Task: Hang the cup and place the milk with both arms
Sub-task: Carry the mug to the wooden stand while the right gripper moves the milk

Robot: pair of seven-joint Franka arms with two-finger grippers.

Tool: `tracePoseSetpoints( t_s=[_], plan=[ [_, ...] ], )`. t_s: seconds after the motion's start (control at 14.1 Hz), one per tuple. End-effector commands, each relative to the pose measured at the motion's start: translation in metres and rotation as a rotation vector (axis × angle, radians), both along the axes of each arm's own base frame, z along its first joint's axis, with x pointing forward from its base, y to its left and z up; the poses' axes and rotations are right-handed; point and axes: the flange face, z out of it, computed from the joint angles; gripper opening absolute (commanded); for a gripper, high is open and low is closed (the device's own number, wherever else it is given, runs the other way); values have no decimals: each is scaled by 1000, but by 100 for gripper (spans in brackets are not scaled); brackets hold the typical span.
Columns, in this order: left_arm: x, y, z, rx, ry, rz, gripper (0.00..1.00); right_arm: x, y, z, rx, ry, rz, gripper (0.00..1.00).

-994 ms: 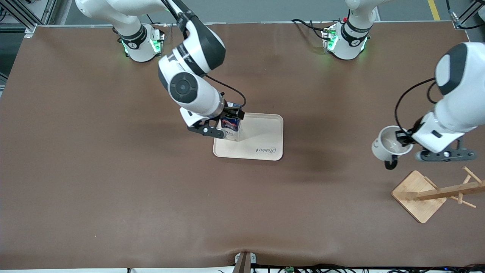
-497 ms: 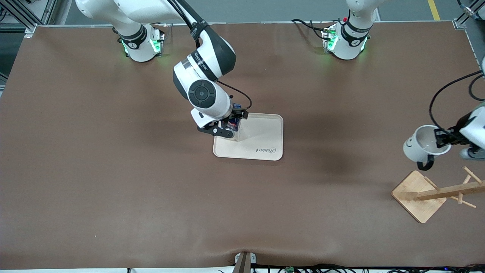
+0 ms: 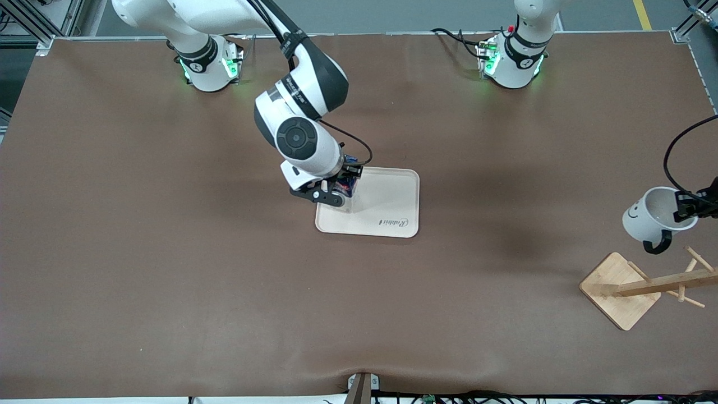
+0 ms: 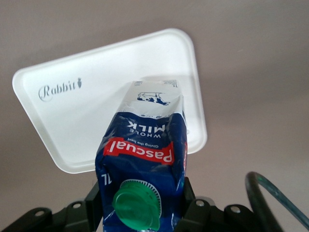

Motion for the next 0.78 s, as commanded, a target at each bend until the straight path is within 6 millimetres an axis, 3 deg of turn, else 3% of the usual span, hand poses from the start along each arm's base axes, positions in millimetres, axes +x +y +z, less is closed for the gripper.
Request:
tracePoseSetpoints(
  t_s=[0.0,0.21,0.28,0.5,0.71],
  plan=[
    [9,20,1,-26,-25,-30,0,45,-72,82,22,67,-76,0],
    [12,30,0,-25,-40,-70,0,66,-147,115,34,53,-101,0],
    [15,33,0,-28,-44,-71,0,71,-178,110,20,89,-87,0],
    [20,39,1,-34,-57,-67,0,64,-245,110,-91,97,-8,0],
    [20,53,-8,-43,-49,-63,0,58,-342,104,-14,113,77,0]
  ],
)
